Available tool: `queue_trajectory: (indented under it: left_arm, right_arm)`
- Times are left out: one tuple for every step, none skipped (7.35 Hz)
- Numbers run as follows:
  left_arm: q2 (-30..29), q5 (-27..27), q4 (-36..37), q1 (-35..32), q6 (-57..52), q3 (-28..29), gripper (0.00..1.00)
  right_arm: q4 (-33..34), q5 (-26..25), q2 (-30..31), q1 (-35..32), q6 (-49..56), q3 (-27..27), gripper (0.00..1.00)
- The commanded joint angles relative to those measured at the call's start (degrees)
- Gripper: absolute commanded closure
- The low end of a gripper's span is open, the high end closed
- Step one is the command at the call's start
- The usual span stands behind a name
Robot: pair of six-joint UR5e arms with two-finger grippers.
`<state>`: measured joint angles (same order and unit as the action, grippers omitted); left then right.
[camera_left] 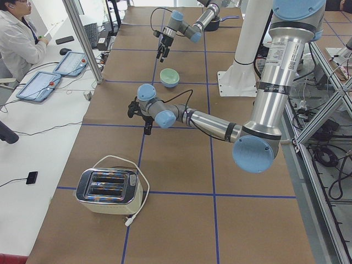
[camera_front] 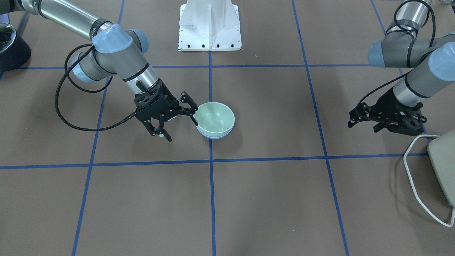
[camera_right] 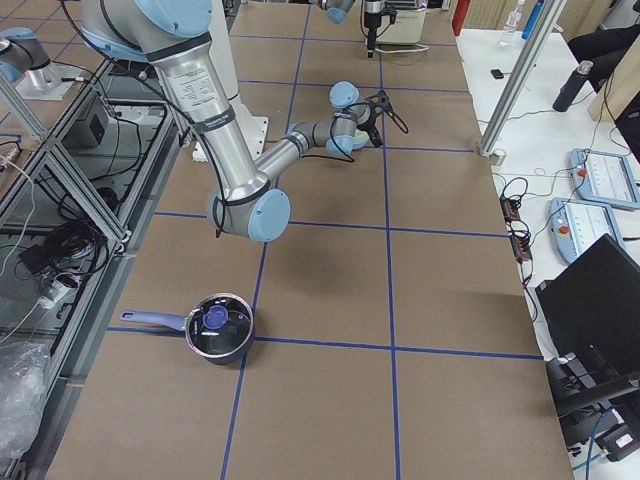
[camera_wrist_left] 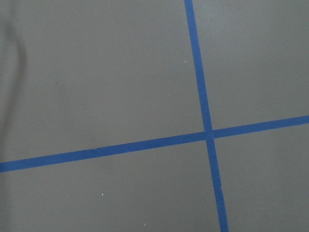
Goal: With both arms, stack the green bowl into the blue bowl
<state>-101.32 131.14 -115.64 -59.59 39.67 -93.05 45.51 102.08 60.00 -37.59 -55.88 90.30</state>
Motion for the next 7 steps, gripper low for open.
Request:
queue_trajectory:
  left_arm:
    - [-0.02, -0.01, -0.02, -0.09, -0.12, 0.06, 0.03]
    - [-0.11, -0.01, 0.41, -0.96, -2.12, -0.2, 0.03]
    - [-0.11, 0.43, 0.85, -2.71, -4.49, -0.12, 0.03]
    - [0.06, 1.13, 3.55, -5.51, -8.34, -0.2, 0.03]
    - [-0.37, 4.0, 12.54, -9.71, -16.65, -0.46, 0.02]
    - [-1.33, 4.55, 21.86, -13.93, -27.61, -0.73, 0.0]
    - [-1.95, 4.13, 28.13, -17.02, -35.2, -0.73, 0.0]
  right_arm:
    - [0.37, 11.07, 3.18, -7.37, 0.25, 0.49, 0.0]
    - [0.46, 12.95, 5.98, -10.2, 0.6, 0.92, 0.0]
    - [0.81, 14.62, 8.71, -12.57, 0.86, 1.01, 0.0]
    - [6.9, 18.21, 9.43, -15.56, 1.04, 2.67, 0.0]
    - [18.1, 19.2, 11.0, -16.28, 2.87, 7.82, 0.0]
    - [27.96, 18.43, 14.41, -17.59, 12.11, 13.61, 0.0]
    - [32.84, 18.33, 18.62, -19.35, 18.73, 17.33, 0.0]
